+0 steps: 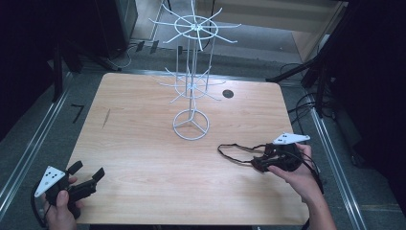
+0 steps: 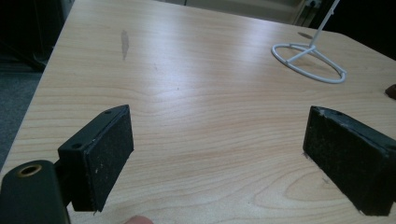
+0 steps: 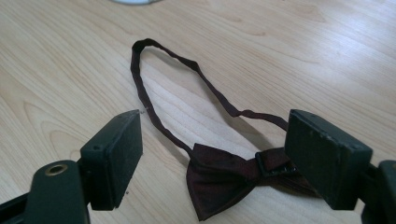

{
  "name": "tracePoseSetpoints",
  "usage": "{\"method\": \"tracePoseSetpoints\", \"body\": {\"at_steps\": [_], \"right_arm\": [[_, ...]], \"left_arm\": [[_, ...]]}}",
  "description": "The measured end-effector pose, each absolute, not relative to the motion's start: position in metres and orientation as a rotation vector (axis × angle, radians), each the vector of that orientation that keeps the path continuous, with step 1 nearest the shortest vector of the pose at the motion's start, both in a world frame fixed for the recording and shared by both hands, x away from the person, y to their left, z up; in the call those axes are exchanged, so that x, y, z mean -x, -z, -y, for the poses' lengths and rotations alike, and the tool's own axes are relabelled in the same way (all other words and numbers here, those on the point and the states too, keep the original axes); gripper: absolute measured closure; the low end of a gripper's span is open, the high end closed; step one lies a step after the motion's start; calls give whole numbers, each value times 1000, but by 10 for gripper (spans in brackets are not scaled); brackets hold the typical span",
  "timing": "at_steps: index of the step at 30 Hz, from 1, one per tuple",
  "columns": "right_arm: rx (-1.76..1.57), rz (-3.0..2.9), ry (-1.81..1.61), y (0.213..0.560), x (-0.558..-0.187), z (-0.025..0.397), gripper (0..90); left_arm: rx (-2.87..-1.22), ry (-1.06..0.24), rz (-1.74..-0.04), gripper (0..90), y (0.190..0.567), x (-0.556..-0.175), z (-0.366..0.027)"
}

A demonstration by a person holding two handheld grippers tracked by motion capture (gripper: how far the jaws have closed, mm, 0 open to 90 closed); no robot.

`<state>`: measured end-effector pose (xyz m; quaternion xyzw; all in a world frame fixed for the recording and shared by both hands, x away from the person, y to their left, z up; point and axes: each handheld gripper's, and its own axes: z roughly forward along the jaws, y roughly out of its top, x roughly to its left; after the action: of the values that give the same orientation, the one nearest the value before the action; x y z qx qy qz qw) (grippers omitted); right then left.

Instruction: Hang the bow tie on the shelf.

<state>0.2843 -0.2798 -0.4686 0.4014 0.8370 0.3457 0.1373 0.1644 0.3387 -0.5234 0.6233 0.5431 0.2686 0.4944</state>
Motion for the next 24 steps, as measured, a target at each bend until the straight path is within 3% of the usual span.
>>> {"method": "tracePoseSetpoints", "body": {"at_steps": [14, 18, 20, 24], "right_arm": [[-1026, -2613, -795, 479, -310, 244, 85], [-1040, -2635, -763, 486, -319, 239, 67], [-1096, -2669, -789, 492, -327, 238, 0], [-1170, -2657, -799, 499, -336, 238, 0]], "left_arm": [[-1535, -652, -1307, 92, 523, -164, -337], [-1536, -649, -1305, 92, 523, -164, -337], [-1537, -647, -1303, 92, 523, -164, -338], [-1538, -640, -1301, 92, 523, -164, -338]]}}
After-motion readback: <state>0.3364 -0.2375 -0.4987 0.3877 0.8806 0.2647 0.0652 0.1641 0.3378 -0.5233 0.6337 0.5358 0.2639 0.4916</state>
